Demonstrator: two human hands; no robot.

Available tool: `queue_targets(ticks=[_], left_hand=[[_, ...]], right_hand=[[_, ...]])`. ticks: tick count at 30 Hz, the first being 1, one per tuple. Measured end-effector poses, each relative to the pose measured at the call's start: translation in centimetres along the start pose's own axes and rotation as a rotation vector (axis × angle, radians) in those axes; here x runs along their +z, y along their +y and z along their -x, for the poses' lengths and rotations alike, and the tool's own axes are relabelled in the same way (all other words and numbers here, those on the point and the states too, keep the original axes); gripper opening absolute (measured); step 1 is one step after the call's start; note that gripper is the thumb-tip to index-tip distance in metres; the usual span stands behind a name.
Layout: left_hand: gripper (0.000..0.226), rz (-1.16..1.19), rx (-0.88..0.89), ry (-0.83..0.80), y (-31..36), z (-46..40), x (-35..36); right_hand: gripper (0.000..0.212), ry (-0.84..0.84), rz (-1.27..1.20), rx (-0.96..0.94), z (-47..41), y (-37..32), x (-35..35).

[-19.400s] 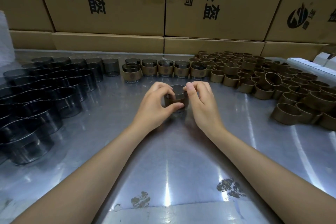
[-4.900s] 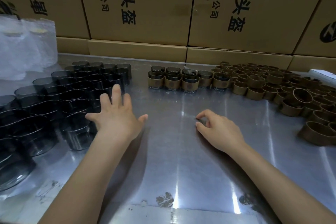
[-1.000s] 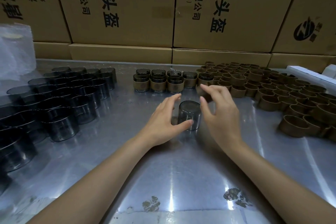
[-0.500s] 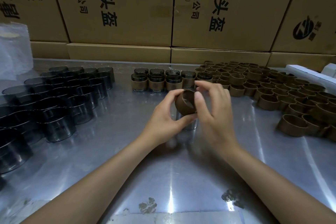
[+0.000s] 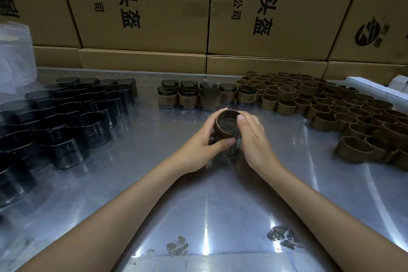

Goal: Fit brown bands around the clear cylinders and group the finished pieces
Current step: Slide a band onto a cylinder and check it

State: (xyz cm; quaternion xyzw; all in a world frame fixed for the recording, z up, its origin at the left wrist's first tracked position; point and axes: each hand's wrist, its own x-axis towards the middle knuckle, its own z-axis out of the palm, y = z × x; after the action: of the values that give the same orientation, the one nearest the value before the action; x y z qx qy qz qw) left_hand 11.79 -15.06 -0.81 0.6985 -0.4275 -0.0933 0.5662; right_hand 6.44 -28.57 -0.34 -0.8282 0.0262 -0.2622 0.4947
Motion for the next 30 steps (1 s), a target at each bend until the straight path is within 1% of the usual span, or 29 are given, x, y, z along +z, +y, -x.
queue_targets(ticks=[2,3,5,6,7,11,14,15,16,18,21,23,26,30], left_hand=[[0.062,0.01,-0.028,-0.024,0.0,-0.1,0.0],[0.058,0.014,-0.038,-0.03,0.1,-0.1,0.1],[0.043,0.028,-0.079,-0.019,0.4,-0.2,0.1],[0.04,0.039,-0.111,-0.009,0.5,-0.3,0.1],[0.042,0.046,-0.137,0.002,0.6,-0.3,0.1],[0.058,-0.005,-0.188,0.039,0.7,-0.1,0.2],[0.084,-0.086,-0.247,0.053,0.8,-0.1,0.6],[0.089,-0.096,-0.258,0.051,0.7,-0.1,0.7],[0.092,-0.092,-0.265,0.049,0.7,-0.1,0.9],[0.096,-0.05,-0.289,0.065,0.9,-0.1,1.0],[0.097,0.073,-0.32,0.164,1.2,-0.2,1.4],[0.094,0.16,-0.32,0.234,1.2,-0.1,1.6],[0.093,0.257,-0.327,0.274,1.2,-0.2,1.7],[0.103,0.418,-0.326,0.315,1.5,-0.4,2.0]], right_hand=[[0.029,-0.016,-0.123,0.023,0.1,-0.2,0.2],[0.029,-0.016,-0.145,0.024,0.3,-0.2,0.3],[0.031,-0.011,-0.138,0.026,0.4,-0.2,0.5],[0.033,-0.012,-0.137,0.045,0.4,-0.2,0.6],[0.037,-0.016,-0.135,0.079,0.4,0.0,0.6],[0.065,-0.07,-0.036,0.231,0.2,0.2,0.9],[0.087,-0.103,0.0,0.279,0.3,-0.3,1.0],[0.088,-0.114,-0.009,0.284,0.2,-0.4,0.9],[0.084,-0.119,-0.035,0.277,0.3,-0.5,0.9],[0.069,-0.098,-0.112,0.255,0.5,-0.6,1.1],[0.057,-0.058,-0.246,0.248,0.7,-1.1,1.4],[0.057,-0.046,-0.33,0.251,0.8,-1.6,1.6],[0.058,0.001,-0.443,0.271,0.9,-2.0,1.5],[0.057,0.055,-0.572,0.315,0.9,-2.2,1.6]])
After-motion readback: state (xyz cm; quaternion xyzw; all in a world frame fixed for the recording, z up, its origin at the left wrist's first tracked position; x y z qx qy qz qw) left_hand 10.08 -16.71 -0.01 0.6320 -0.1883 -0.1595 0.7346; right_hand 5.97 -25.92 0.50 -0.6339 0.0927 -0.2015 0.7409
